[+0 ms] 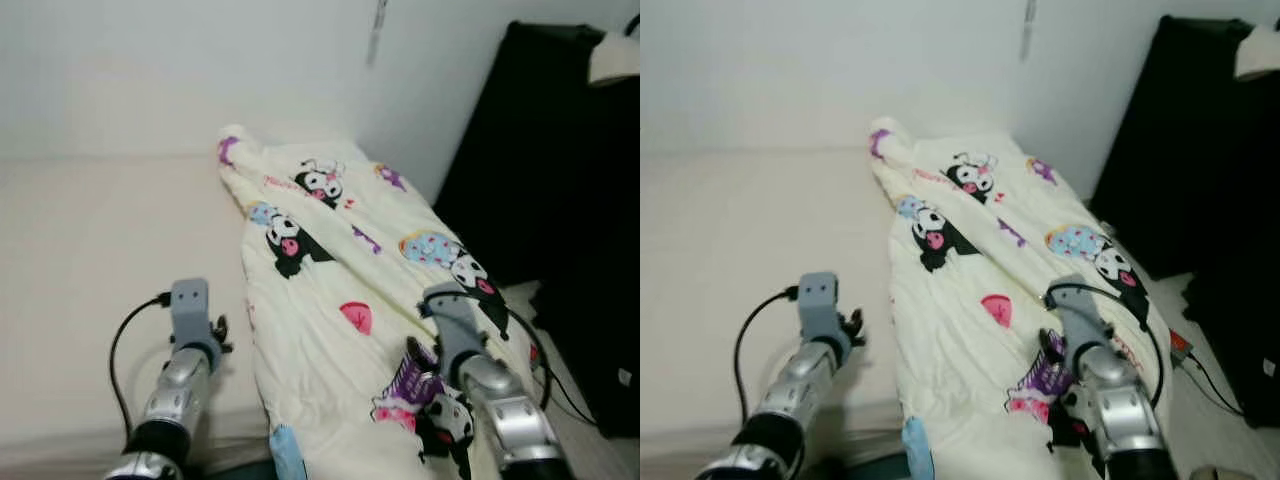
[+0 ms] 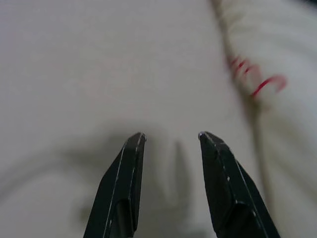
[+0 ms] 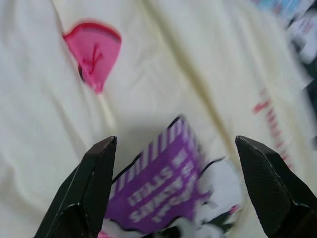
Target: Clean up the room
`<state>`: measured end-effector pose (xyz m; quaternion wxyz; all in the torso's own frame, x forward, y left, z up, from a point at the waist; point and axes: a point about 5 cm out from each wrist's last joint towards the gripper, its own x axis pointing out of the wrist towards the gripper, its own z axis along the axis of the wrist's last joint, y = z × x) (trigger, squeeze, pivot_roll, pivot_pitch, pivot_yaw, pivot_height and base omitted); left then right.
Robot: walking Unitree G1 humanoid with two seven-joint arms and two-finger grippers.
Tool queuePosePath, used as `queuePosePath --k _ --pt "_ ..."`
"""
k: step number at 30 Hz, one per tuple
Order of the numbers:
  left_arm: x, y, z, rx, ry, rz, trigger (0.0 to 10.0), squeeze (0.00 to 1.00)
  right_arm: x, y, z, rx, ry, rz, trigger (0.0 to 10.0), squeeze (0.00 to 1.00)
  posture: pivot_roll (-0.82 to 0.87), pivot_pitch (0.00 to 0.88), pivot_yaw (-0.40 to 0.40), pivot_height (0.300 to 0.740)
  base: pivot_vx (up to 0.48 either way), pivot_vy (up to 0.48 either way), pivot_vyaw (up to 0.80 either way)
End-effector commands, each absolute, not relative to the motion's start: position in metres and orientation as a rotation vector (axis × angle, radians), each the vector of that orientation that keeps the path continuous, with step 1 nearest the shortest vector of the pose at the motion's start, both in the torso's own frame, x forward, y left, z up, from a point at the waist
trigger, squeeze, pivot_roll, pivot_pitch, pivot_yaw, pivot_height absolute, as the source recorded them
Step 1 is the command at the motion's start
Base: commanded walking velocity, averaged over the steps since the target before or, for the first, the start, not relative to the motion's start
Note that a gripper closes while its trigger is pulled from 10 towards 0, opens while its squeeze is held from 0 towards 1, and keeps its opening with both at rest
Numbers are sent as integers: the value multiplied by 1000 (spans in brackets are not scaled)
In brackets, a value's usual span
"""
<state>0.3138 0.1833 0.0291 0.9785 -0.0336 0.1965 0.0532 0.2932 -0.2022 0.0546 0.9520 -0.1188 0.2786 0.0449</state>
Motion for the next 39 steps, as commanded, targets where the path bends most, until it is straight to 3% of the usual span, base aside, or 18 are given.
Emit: queuePosePath --k 1,7,11,17,27,39 --pt "305 189 17 -47 448 122 10000 0 290 -211 43 -204 599 64 10000 0 -151 1 -51 587 0 0 0" --pt "265 218 -22 24 629 202 10000 0 287 -209 21 -157 646 54 10000 0 -151 0 -39 607 0 0 0" --pt "253 225 -31 26 679 230 10000 0 290 -207 21 -151 631 55 10000 0 -154 0 -35 617 0 0 0" --pt "210 243 -57 62 835 298 10000 0 294 -203 17 -153 600 68 10000 0 -155 0 -21 641 0 0 0" --pt "186 256 -67 59 904 356 10000 0 277 -204 -10 -200 692 88 10000 0 -133 0 -30 676 0 0 0" --pt "184 249 -71 70 925 329 10000 0 253 -213 -33 -221 805 68 10000 0 -133 0 -24 715 0 0 0"
